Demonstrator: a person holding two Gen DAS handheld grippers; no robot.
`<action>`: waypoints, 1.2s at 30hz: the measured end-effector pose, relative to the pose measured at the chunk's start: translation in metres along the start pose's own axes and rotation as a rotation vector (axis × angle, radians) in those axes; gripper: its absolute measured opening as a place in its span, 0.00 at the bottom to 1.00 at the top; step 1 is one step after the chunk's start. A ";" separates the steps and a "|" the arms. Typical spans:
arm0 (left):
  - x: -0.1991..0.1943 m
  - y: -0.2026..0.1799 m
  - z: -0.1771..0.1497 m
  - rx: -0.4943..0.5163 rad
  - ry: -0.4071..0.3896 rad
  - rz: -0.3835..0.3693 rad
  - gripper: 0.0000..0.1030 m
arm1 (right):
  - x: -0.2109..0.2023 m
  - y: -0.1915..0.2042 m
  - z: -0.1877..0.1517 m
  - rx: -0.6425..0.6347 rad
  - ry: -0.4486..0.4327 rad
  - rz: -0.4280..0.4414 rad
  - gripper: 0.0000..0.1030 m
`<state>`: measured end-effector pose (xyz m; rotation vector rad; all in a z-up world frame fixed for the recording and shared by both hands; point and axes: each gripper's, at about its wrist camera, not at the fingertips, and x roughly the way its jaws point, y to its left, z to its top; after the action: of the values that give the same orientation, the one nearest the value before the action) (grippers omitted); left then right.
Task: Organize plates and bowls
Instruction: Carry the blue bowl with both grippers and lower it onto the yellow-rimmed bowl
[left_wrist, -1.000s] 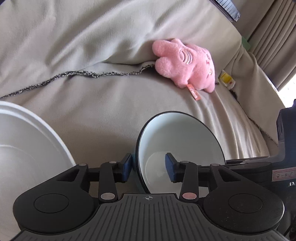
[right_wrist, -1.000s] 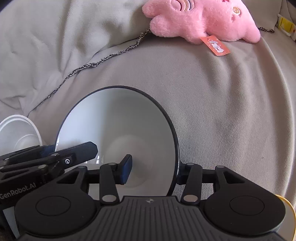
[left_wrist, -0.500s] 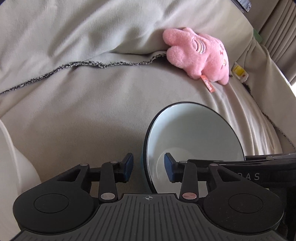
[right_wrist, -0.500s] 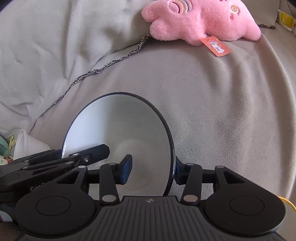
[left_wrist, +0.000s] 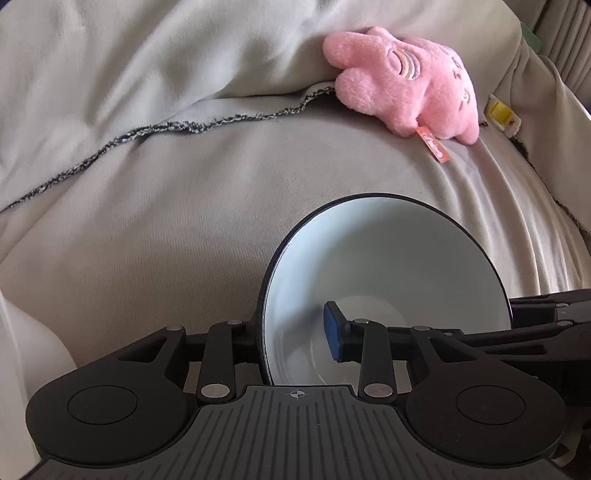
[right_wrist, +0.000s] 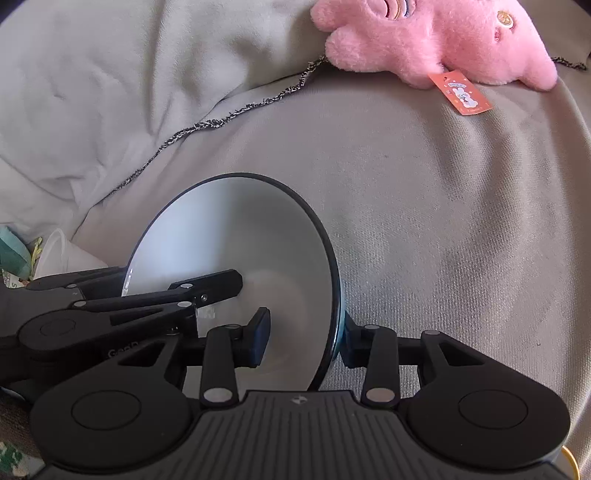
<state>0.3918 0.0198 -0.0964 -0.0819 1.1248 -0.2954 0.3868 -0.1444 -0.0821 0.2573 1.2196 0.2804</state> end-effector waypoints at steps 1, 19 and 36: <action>0.000 0.001 0.001 -0.015 0.006 -0.003 0.34 | 0.000 -0.001 0.000 0.002 -0.004 0.009 0.37; -0.132 -0.057 0.009 -0.023 -0.088 0.114 0.32 | -0.101 0.017 -0.012 -0.002 -0.208 0.165 0.39; -0.113 -0.181 -0.060 0.061 0.063 0.041 0.31 | -0.167 -0.089 -0.113 0.037 -0.164 0.102 0.41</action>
<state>0.2585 -0.1177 0.0148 0.0044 1.1774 -0.2973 0.2332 -0.2805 -0.0013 0.3688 1.0522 0.3191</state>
